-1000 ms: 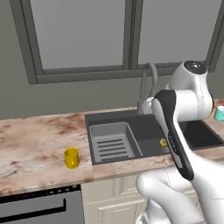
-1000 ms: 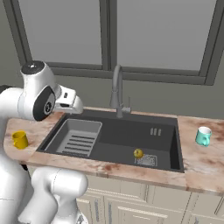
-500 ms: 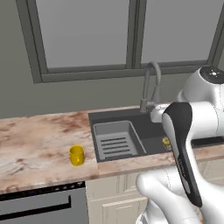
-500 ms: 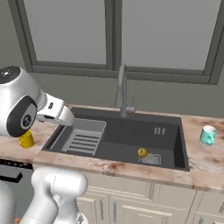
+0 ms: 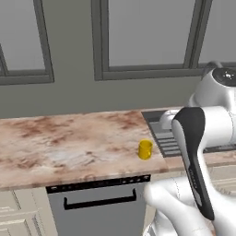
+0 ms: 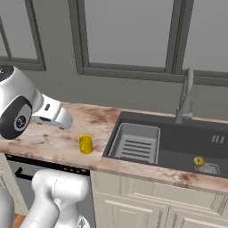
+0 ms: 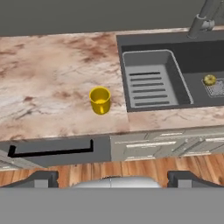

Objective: Clear the mugs and bowl far away from the sink.

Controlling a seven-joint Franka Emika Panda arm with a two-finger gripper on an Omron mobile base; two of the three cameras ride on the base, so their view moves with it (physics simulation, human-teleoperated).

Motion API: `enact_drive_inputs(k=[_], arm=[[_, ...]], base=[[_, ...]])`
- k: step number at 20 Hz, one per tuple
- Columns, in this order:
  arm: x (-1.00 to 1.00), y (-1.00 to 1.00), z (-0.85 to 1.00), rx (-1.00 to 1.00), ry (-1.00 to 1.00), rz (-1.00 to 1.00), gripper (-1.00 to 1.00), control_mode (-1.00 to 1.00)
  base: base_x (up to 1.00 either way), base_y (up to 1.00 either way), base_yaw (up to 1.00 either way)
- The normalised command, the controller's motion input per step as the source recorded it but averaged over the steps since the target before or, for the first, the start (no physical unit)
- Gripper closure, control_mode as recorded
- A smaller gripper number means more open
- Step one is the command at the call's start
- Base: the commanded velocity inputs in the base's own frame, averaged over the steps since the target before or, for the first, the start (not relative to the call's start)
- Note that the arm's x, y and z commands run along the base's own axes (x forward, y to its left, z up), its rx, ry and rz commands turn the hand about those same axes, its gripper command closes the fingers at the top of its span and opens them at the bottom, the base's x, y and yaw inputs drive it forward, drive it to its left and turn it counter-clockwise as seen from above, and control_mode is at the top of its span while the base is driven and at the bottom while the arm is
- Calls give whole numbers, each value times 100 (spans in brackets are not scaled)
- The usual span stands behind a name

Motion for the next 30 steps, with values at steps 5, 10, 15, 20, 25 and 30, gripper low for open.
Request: enact_drive_inputs(k=[5, 10, 15, 20, 25, 30], arm=[[0, 0, 0, 0, 0, 0, -100, 100], [0, 0, 0, 0, 0, 0, -100, 100], [0, 0, 0, 0, 0, 0, -100, 100], [0, 0, 0, 0, 0, 0, -100, 100], [0, 0, 0, 0, 0, 0, -100, 100], [0, 0, -45, 4, 19, 0, -100, -100]], base=[[-3, 28, 19], [-8, -1, -1], [-23, 0, -21], [-9, 0, -21], [0, 0, -3], [0, 0, 0]])
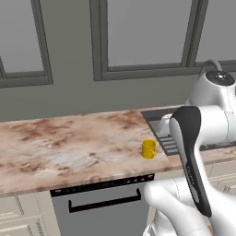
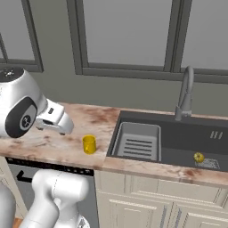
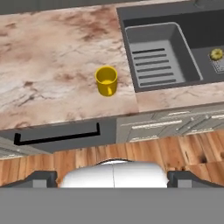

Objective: Clear the mugs and bowl far away from the sink.

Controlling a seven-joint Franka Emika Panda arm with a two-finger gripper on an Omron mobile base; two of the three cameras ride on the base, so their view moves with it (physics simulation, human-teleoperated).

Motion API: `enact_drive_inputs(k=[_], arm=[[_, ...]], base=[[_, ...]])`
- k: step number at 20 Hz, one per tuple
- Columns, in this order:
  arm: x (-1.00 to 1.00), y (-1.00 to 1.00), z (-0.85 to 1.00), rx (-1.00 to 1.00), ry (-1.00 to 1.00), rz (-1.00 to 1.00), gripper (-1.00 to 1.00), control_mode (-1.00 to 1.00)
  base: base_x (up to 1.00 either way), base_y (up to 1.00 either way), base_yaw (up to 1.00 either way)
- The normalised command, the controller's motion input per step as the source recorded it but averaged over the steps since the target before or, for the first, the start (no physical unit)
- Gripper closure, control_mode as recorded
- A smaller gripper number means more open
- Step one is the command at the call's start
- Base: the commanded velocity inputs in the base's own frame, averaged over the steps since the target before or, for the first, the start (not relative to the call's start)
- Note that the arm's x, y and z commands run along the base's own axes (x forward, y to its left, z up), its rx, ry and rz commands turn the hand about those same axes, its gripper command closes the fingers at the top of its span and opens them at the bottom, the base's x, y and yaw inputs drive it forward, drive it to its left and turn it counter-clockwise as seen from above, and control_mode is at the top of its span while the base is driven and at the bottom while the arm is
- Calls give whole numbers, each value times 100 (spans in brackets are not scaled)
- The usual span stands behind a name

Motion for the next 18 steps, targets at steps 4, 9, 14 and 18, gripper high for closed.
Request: enact_drive_inputs(k=[4, 9, 14, 18], arm=[[1, -1, -52, 5, 16, 4, -100, -100], [10, -1, -45, 0, 5, 11, -100, -100], [16, -1, -41, 0, 3, 15, -100, -100], [12, -5, -37, 0, 1, 13, -100, -100]], base=[[0, 0, 0], [0, 0, 0], [0, 0, 0], [0, 0, 0]])
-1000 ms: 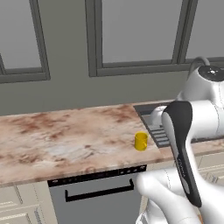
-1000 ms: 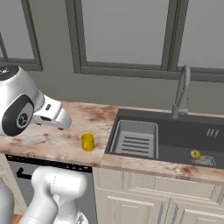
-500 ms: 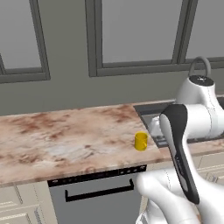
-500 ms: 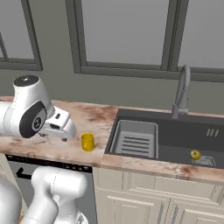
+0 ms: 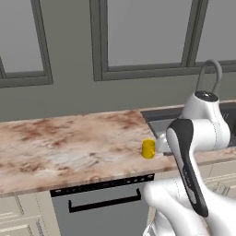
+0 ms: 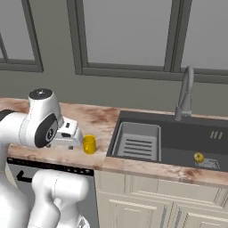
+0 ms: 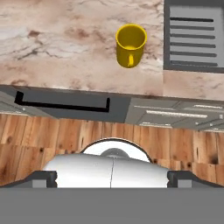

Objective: Clear the mugs and bowl far away from the sink.

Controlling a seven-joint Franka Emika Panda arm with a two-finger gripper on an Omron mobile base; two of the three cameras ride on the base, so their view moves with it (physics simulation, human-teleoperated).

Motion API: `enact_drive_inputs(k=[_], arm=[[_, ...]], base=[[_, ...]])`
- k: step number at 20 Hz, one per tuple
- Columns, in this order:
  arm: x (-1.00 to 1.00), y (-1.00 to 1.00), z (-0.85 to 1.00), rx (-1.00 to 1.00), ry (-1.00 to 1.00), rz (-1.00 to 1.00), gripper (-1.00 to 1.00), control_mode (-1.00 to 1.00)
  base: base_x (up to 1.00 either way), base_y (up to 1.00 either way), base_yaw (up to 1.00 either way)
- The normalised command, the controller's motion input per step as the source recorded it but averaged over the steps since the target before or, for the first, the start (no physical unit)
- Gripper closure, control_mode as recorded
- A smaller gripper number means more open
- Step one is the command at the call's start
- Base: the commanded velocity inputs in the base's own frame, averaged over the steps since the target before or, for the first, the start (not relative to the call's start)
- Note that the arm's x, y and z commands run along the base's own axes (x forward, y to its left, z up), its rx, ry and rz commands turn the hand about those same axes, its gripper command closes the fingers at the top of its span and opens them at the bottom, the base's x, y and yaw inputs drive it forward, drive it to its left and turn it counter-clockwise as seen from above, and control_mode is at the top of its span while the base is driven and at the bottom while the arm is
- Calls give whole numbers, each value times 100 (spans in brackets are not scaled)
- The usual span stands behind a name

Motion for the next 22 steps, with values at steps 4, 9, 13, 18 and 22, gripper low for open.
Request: enact_drive_inputs(k=[4, 9, 13, 18, 22], arm=[[6, -6, -39, 0, 1, 11, -100, -100], [21, -6, -27, 0, 0, 8, -100, -100], [27, -16, -14, 0, 0, 5, -100, -100], [30, -9, -2, 0, 0, -1, -100, -100], [41, 0, -3, 0, 0, -15, -100, -100]], base=[[0, 0, 0], [0, 0, 0], [0, 0, 0], [0, 0, 0], [0, 0, 0]])
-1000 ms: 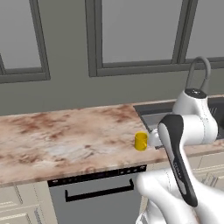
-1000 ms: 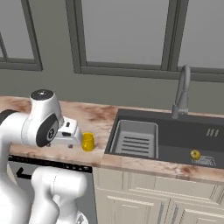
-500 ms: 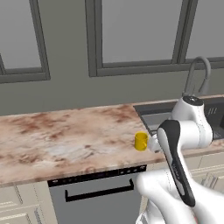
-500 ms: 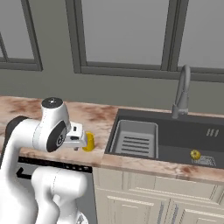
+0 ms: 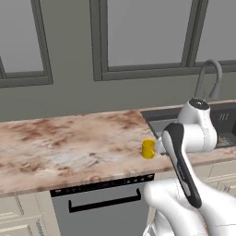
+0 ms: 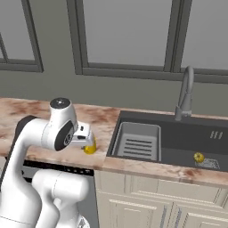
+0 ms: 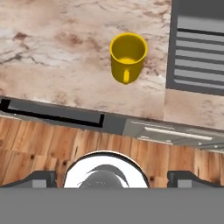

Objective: Clear the mugs and bowl far away from the sink.

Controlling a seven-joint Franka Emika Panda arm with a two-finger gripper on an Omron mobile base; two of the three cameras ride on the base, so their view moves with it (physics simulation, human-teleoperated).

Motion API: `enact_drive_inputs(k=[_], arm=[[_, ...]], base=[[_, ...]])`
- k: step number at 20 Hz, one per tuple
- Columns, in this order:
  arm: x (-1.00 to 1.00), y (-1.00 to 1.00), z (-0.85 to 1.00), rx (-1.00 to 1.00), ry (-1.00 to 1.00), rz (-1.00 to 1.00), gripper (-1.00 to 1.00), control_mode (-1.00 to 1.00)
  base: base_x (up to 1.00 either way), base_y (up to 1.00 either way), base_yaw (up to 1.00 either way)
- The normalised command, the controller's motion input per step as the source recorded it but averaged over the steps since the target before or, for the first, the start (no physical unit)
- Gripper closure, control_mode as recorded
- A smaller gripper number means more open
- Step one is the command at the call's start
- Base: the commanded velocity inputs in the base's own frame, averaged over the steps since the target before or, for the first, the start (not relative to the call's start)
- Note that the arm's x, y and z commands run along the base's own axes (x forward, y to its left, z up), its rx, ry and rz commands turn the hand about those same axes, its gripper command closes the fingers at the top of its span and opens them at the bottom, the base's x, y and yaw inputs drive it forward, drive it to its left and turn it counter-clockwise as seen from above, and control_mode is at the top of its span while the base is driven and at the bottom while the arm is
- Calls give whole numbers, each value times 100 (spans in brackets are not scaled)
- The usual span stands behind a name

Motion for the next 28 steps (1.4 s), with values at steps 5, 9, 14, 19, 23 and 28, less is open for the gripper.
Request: enact_drive_inputs(k=[5, 9, 14, 19, 23, 28], arm=[[39, 0, -9, 0, 0, -19, -100, -100], [33, 0, -26, 0, 0, -15, -100, -100], [28, 0, -20, 0, 0, -3, -100, -100], [14, 0, -26, 0, 1, 7, -100, -100], [15, 0, -23, 0, 2, 13, -100, -100], [22, 0, -26, 0, 1, 5, -100, -100]], base=[[0, 0, 0], [0, 0, 0], [0, 0, 0], [0, 0, 0], [0, 0, 0], [0, 0, 0]])
